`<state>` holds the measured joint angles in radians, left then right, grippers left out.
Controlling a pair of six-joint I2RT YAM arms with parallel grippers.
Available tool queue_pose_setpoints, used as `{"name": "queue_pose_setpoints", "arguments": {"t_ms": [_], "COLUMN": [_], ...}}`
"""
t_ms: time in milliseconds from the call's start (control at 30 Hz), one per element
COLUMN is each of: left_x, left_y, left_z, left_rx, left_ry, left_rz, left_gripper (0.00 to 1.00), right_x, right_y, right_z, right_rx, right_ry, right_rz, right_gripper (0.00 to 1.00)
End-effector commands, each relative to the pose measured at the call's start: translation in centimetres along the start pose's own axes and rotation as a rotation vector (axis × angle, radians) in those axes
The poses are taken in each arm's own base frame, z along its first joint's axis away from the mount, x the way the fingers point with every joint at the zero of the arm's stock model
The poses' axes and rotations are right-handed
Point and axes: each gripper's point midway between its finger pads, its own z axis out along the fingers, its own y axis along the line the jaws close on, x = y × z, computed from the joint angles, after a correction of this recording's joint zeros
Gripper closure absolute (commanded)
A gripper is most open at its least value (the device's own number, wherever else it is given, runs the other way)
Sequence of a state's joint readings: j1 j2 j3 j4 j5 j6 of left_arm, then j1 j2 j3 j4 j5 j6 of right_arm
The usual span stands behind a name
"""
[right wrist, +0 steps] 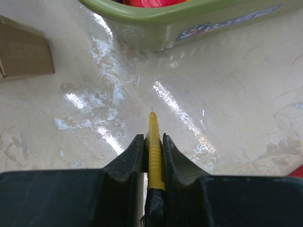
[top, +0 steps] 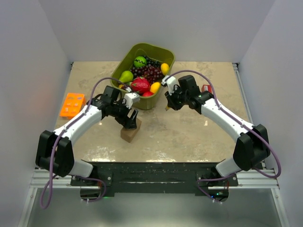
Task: Unpack the express box
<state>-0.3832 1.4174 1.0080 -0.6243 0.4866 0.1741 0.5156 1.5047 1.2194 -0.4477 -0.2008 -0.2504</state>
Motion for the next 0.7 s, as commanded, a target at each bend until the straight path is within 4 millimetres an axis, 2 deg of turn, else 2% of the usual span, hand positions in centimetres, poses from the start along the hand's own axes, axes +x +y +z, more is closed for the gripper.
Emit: {"name": "queue_pose_setpoints", "arguments": {"t_ms": [0,67,133,167,233,333,433,467,667], "left_x": [1.2,1.2,0.4,-0.3,-1.8,-2.1,-0.7,-0.8,0.6], "left_y": [2.0,3.0,3.6,3.6,3.2,2.1,1.6,1.4,2.0], "left_z": [-0.7,-1.2,-1.9,-2.5,-3.2,-3.5,-2.8,-2.7,-2.3], "left_rx": [-0.013,-0.039,-0.050,-0.050,-0.044,0.003,-0.001,-0.015,-0.099], "left_ry": [0.043,0.042,0.009,-0.020,-0.062,-0.050,0.006,-0.004,0.054], "left_rz": [0.025,0.012,0.029,0.031,0.022,-0.046,-0.090,-0.069,-0.094], "left_gripper": [0.16,0.10,0.04,0.00,0.00,0.00,0.00,0.00,0.00], "right_x": [-1.3,-1.3,-1.3,-1.4,-1.4,-1.5,-1.6,-1.6,-1.5], "right_y": [-0.1,-0.1,-0.2,-0.2,-0.1,-0.2,-0.2,-0.3,-0.2], "right_z": [-0.8,-0.7,-0.6,-0.6,-0.5,-0.5,-0.3,-0.2,-0.2], "right_rx": [0.006,0.005,0.004,0.004,0.003,0.004,0.003,0.003,0.004], "right_ry": [-0.055,-0.055,-0.055,-0.055,-0.055,-0.060,-0.065,-0.063,-0.060], "right_rz": [0.003,0.003,0.004,0.005,0.006,0.006,0.009,0.008,0.009], "right_gripper": [1.00,1.00,1.00,1.00,1.00,1.00,1.00,1.00,1.00]}}
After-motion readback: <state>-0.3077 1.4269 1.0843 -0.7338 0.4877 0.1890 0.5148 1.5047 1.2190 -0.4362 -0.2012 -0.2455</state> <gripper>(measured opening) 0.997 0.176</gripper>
